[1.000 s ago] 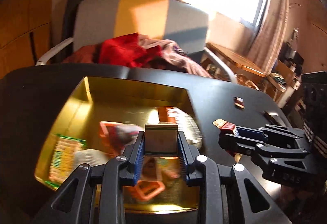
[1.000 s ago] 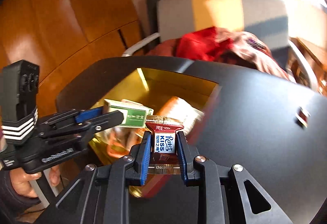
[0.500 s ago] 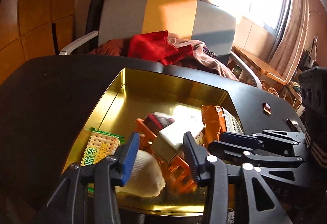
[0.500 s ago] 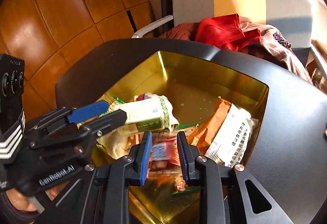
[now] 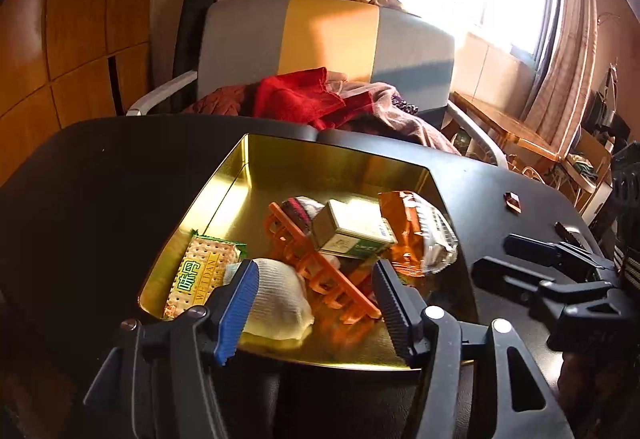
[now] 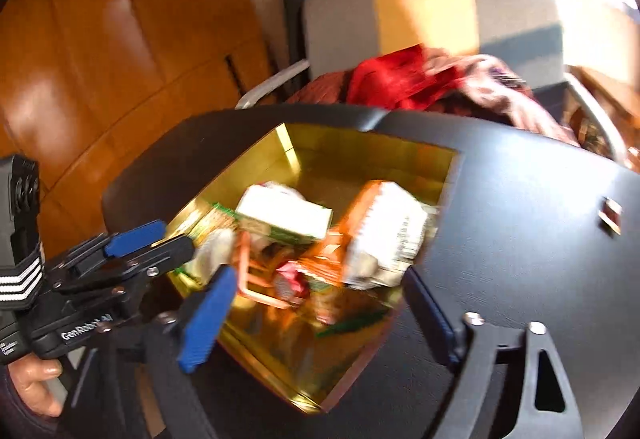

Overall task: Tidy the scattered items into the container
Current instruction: 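Open both tools to drop the box and candy into the tray, then move the left tool to the second Ritter Kiss candy and grasp it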

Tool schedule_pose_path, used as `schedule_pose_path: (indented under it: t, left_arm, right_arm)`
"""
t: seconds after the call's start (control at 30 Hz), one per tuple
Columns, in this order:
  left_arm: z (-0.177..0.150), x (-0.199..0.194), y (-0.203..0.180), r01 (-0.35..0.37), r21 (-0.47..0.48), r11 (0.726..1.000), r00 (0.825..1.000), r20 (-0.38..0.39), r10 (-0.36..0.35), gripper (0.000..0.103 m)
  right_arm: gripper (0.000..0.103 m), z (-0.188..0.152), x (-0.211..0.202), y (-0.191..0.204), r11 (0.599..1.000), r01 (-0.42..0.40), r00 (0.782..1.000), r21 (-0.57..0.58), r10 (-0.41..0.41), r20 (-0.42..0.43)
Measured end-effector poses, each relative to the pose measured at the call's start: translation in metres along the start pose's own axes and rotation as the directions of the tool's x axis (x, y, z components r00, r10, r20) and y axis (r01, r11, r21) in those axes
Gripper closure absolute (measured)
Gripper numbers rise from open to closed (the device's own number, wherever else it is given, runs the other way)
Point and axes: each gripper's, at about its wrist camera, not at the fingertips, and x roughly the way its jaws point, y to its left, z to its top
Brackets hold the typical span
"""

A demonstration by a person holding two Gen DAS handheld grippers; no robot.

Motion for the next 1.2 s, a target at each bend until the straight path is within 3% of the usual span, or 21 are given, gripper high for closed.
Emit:
schedule_pose_path:
  t: [0.1, 0.27, 0.47, 0.57, 0.7, 0.87, 0.97, 1.2]
  left_arm:
    - [0.004, -0.008, -0.017, 0.026, 0.025, 0.999, 1.0, 0.011, -0.026, 0.042]
    - [0.007, -0.005, -0.062, 0.14, 0.088, 0.986, 0.99, -0.036, -0.137, 0.041]
    - [0.005, 0.012, -0.136, 0.27, 0.205, 0.941, 0.96, -0.14, -0.244, 0.04]
    - [0.006, 0.025, -0.171, 0.317, 0.25, 0.915, 0.943, -0.185, -0.276, 0.04]
    - [0.008, 0.045, -0.213, 0.33, 0.313, 0.891, 0.937, -0.219, -0.271, 0.04]
    - [0.011, 0.072, -0.252, 0.34, 0.359, 0.869, 0.932, -0.255, -0.259, 0.04]
    - [0.016, 0.088, -0.269, 0.344, 0.365, 0.865, 0.928, -0.273, -0.254, 0.04]
    - [0.033, 0.134, -0.289, 0.339, 0.332, 0.88, 0.919, -0.318, -0.234, 0.04]
  right_arm:
    - [0.009, -0.013, -0.022, -0.031, 0.995, 0.062, 0.998, 0.083, -0.064, 0.021]
    - [0.009, -0.048, -0.056, -0.102, 0.955, 0.132, 0.991, 0.266, -0.132, -0.017]
    - [0.009, -0.101, -0.111, -0.18, 0.869, 0.205, 0.975, 0.45, -0.222, -0.014]
    - [0.004, -0.123, -0.138, -0.209, 0.828, 0.248, 0.961, 0.503, -0.275, -0.021]
    - [0.0, -0.139, -0.165, -0.232, 0.781, 0.339, 0.924, 0.524, -0.381, -0.031]
    - [0.0, -0.139, -0.171, -0.246, 0.752, 0.443, 0.878, 0.488, -0.473, -0.069]
    - [0.0, -0.136, -0.168, -0.255, 0.746, 0.456, 0.872, 0.485, -0.484, -0.076]
    - [0.0, -0.135, -0.156, -0.277, 0.74, 0.443, 0.88, 0.506, -0.467, -0.088]
